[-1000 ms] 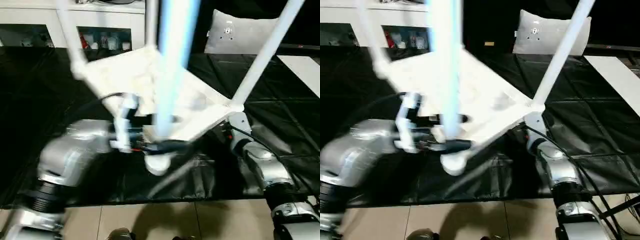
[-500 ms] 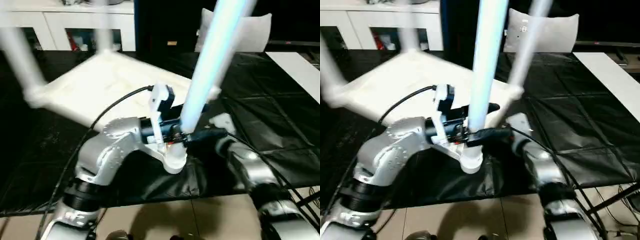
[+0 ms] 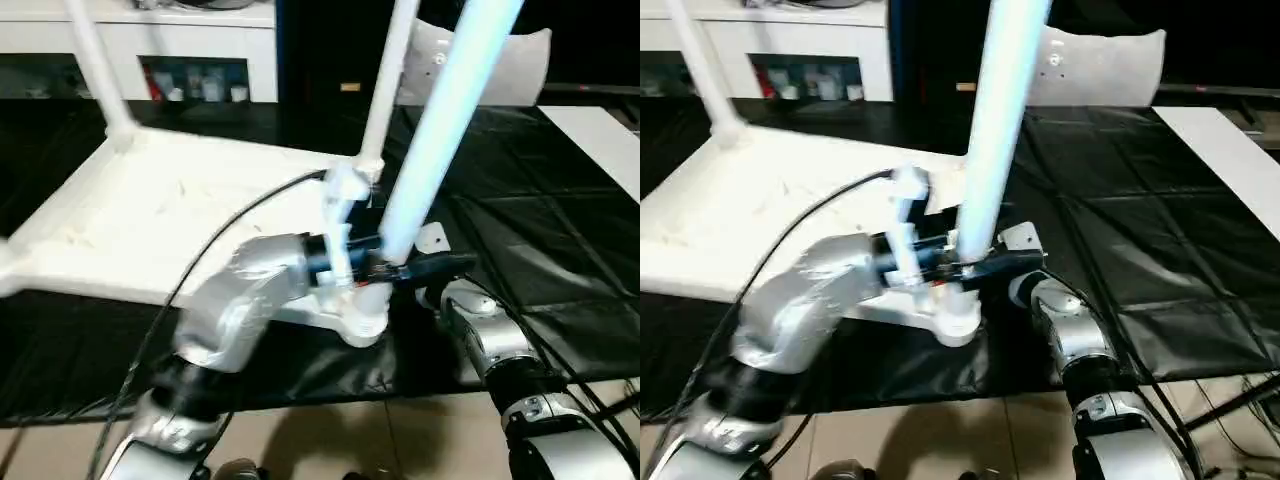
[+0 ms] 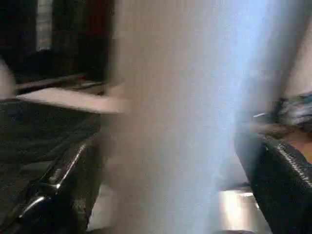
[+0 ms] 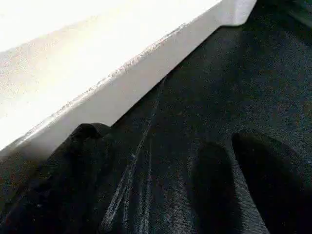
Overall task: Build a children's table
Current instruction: Rotate table base
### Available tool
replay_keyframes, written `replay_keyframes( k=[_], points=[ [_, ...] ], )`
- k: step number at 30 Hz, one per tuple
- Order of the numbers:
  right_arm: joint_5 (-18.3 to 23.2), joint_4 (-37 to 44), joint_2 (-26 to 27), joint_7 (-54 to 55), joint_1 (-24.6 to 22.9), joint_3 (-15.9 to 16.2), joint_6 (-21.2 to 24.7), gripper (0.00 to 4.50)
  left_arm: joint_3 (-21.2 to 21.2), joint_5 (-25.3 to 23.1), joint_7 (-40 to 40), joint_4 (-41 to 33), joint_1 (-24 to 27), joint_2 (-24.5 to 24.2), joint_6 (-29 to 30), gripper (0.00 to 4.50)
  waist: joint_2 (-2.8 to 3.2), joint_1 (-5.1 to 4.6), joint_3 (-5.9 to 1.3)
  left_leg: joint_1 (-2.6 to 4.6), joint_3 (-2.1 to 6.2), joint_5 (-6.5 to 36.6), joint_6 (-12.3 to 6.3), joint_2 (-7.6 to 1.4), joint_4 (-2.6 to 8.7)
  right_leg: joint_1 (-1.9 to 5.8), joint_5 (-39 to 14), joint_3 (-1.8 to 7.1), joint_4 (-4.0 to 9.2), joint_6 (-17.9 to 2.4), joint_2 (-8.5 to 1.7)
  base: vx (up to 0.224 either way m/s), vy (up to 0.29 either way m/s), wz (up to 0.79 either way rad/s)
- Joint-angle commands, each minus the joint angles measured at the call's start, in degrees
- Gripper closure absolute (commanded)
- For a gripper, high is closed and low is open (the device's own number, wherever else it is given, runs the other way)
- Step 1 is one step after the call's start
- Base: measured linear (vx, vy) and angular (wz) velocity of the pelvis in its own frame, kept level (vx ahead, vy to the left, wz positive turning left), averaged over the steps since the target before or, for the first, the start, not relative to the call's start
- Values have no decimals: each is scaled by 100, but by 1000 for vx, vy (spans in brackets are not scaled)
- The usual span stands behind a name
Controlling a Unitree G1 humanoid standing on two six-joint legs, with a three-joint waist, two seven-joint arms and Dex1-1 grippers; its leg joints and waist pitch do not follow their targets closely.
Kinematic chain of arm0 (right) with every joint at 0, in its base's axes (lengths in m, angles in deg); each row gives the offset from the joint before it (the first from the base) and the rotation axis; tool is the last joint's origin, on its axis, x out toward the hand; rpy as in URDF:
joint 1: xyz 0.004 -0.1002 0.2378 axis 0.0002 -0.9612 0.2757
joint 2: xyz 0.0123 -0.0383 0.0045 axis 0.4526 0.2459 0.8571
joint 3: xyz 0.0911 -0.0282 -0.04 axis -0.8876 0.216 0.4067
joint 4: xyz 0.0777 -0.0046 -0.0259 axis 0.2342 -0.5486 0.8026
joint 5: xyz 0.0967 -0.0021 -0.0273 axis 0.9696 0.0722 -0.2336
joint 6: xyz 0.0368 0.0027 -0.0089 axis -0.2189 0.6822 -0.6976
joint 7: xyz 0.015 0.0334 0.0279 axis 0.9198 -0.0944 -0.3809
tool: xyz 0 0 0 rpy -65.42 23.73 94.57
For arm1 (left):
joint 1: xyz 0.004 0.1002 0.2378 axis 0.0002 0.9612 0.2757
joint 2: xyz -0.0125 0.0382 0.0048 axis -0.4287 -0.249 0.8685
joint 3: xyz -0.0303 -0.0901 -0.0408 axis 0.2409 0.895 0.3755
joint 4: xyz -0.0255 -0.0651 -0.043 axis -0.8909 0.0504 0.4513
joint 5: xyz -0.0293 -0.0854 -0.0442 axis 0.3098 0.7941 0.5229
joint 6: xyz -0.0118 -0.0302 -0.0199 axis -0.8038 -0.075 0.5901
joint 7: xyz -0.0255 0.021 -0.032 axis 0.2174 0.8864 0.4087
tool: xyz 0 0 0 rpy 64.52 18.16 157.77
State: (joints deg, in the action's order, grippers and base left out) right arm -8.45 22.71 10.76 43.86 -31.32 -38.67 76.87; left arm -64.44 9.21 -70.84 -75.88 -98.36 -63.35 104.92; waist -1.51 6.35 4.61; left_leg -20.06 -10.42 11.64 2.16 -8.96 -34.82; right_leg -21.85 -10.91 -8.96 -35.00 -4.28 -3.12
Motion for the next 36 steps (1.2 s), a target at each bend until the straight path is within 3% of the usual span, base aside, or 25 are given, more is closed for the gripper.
replay_keyframes(
  k=[1, 3, 5, 7, 8, 12, 15, 16, 19, 20, 22, 23, 25, 26, 27, 29, 32, 35, 36],
  points=[
    [-18, 5, -168, 18, 21, -141, -86, 0, 83, -378, 289, 285, -77, -60, -262, 3, 3, 40, -462, 12, 230, 632, -291, -476, 346, 385, -1863, 520, 592, -203, -750, 0, 0, 0],
    [23, 83, -296, -88, -85, -211, -110, 0, 140, -402, 173, 300, -18, -183, -379, 3, 26, 58, -470, 18, 220, 625, -318, -481, 345, 356, -1997, 520, 612, -100, -744, 0, 0, 0],
    [118, 277, -498, -305, -242, -302, -108, 0, 187, -236, -254, 87, 178, -402, -419, 3, 14, 77, -475, -19, 228, 601, -342, -480, 346, 374, -1993, 524, 589, -34, -759, 0, 0, 0],
    [250, 553, -663, -606, -390, -398, -214, 0, 192, -70, -628, -118, 399, -674, -372, 3, 28, 78, -479, -21, 221, 600, -375, -472, 338, 360, -1999, 515, 599, -45, -756, 0, 0, 0],
    [258, 567, -669, -621, -396, -403, -221, 0, 191, -65, -644, -124, 408, -687, -371, 3, 88, 80, -493, -16, 219, 596, -386, -468, 337, 350, -1933, 509, 602, -68, -735, 0, 0, 0],
    [567, 1232, -1035, -1471, -653, -369, -264, 0, -66, -102, -1551, -39, 596, -1429, -368, 3, 106, 76, -472, 4, 233, 773, -479, -466, 359, 336, -2104, 499, 618, -57, -717, 0, 0, 0],
    [649, 1553, -1387, -2120, -825, -238, -292, 0, -202, -435, -2029, 550, 426, -1857, -731, 3, 133, 106, -465, 33, 221, 803, -490, -446, 361, 314, -2228, 488, 660, 27, -678, 0, 0, 0],
    [657, 1594, -1417, -2187, -847, -230, -274, 0, -203, -461, -2067, 610, 403, -1885, -760, 29, 139, 119, -471, 42, 221, 818, -486, -453, 358, 314, -2230, 489, 657, 48, -683, 0, 0, 0],
    [729, 1960, -1652, -2790, -1047, -95, -177, 0, -340, -838, -2252, 1230, 141, -2070, -1186, 36, 140, 201, -473, 36, 220, 785, -511, -447, 358, 311, -2222, 478, 687, 76, -683, 0, 0, 0],
    [859, 2242, -1766, -3165, -1180, -15, -35, 0, -462, -1003, -2410, 1571, -1, -2163, -1353, 42, 163, 234, -497, 32, 235, 778, -500, -480, 367, 325, -2099, 485, 639, 70, -697, 0, 0, 0],
    [908, 2348, -1802, -3280, -1229, 5, 23, 0, -501, -1042, -2471, 1660, -37, -2193, -1406, 63, 148, 258, -508, 11, 260, 753, -532, -516, 378, 336, -1898, 478, 605, 55, -701, 0, 0, 0],
    [957, 2508, -1868, -3436, -1308, 51, 78, 0, -568, -1104, -2575, 1788, -85, -2239, -1507, 76, 182, 271, -520, 32, 262, 771, -502, -530, 370, 319, -1817, 485, 600, -38, -731, 0, 0, 0],
    [1122, 2845, -2030, -3794, -1484, 155, 218, 0, -698, -1195, -2829, 2082, -201, -2320, -1633, 77, 166, 294, -523, 17, 247, 739, -526, -520, 363, 339, -1747, 492, 590, -60, -735, 0, 0, 0],
    [1190, 2941, -2077, -3899, -1531, 172, 278, 0, -718, -1194, -2898, 2155, -238, -2328, -1618, 111, 169, 313, -526, 14, 243, 701, -567, -519, 361, 336, -1727, 489, 594, -47, -729, 0, 0, 0],
    [1261, 3034, -2127, -4009, -1580, 181, 326, 0, -726, -1193, -3005, 2247, -278, -2322, -1650, 111, 193, 324, -523, 7, 243, 701, -585, -517, 362, 331, -1764, 484, 609, -48, -737, 0, 0, 0],
    [1314, 3127, -2172, -4118, -1629, 176, 378, 0, -719, -1218, -3126, 2390, -329, -2295, -1728, 122, 188, 342, -535, 10, 239, 725, -540, -515, 357, 333, -1852, 478, 615, -40, -748, 0, 0, 0],
    [1556, 3564, -2402, -4528, -1845, 174, 767, 0, -764, -1327, -3374, 2915, -489, -2181, -2036, 165, 197, 379, -516, 30, 227, 796, -525, -492, 359, 323, -2124, 459, 682, 71, -734, 0, 0, 0],
    [1637, 3703, -2471, -4607, -1895, 178, 937, 0, -802, -1425, -3348, 3150, -544, -2128, -2223, 175, 197, 395, -532, 30, 231, 806, -510, -498, 359, 320, -2201, 436, 698, 189, -731, 0, 0, 0],
    [1700, 3801, -2530, -4662, -1932, 184, 1051, 0, -809, -1498, -3302, 3358, -602, -2073, -2374, 201, 195, 394, -535, 30, 227, 814, -511, -484, 361, 321, -2231, 428, 711, 240, -716, 0, 0, 0]
  ],
)
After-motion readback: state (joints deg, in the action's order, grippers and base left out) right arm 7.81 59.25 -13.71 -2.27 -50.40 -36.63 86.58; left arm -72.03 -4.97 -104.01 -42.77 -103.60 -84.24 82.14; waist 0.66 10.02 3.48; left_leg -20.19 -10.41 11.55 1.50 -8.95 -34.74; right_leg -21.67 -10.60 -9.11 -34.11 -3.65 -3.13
